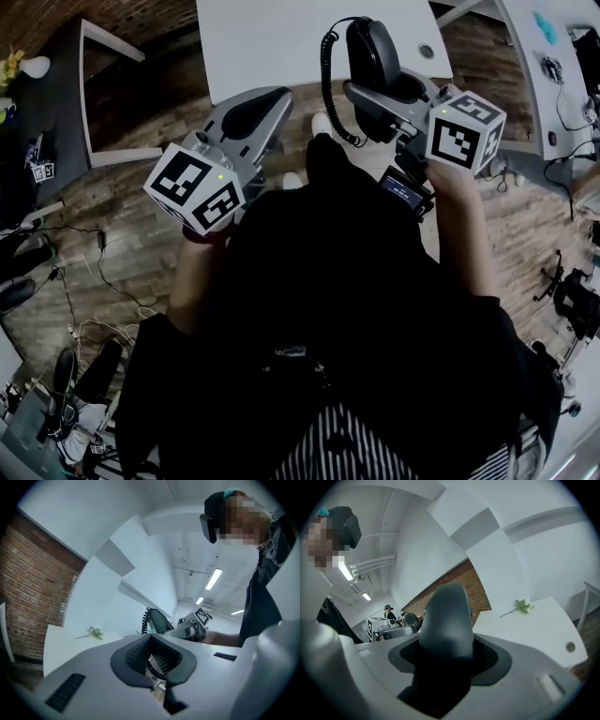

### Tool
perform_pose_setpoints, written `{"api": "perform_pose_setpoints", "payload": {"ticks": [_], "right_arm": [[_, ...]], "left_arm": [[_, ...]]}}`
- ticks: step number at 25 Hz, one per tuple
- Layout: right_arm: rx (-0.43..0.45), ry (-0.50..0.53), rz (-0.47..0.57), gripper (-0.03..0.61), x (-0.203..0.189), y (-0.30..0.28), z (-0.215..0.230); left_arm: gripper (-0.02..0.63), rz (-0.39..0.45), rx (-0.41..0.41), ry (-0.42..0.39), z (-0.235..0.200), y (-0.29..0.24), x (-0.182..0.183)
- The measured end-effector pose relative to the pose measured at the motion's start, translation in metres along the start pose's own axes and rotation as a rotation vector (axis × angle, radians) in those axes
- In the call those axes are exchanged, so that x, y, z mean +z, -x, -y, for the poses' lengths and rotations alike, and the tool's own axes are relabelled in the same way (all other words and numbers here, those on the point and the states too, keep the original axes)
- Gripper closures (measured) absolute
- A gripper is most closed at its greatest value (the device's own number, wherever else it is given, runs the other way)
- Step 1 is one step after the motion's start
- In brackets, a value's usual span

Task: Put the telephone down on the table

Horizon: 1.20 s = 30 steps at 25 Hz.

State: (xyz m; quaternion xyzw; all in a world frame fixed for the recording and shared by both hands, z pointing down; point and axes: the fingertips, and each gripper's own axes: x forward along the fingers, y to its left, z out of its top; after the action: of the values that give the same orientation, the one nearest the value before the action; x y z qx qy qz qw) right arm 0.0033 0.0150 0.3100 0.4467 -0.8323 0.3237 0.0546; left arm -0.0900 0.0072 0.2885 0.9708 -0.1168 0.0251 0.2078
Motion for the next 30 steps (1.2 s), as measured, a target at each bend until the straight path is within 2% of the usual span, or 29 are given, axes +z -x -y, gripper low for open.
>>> {"api": "perform_pose_setpoints", "payload": {"ticks": [12,17,22,30], "right_arm": [[0.068,0.028,-0.023,0.304,0.011,-0.010,0.007],[0.101,0.035,-0.037,0.304,0.052,-0.024,0.064],[0.140,0.022,-0.058,0.304,0.079,-0.033,0.104],[0.222,-0.010,-0.102,0.304,0.098,-0.057,0.151]], "left_arm": [[0.607,0.014,0.072,-0.002,-0.005,0.000,0.004],[0.607,0.012,0.115,-0.004,-0.044,-0.054,0.029],[0.607,0.019,0.157,0.022,-0.060,-0.089,0.048],[0.607,-0.003,0.261,0.113,-0.089,-0.122,0.046]]}}
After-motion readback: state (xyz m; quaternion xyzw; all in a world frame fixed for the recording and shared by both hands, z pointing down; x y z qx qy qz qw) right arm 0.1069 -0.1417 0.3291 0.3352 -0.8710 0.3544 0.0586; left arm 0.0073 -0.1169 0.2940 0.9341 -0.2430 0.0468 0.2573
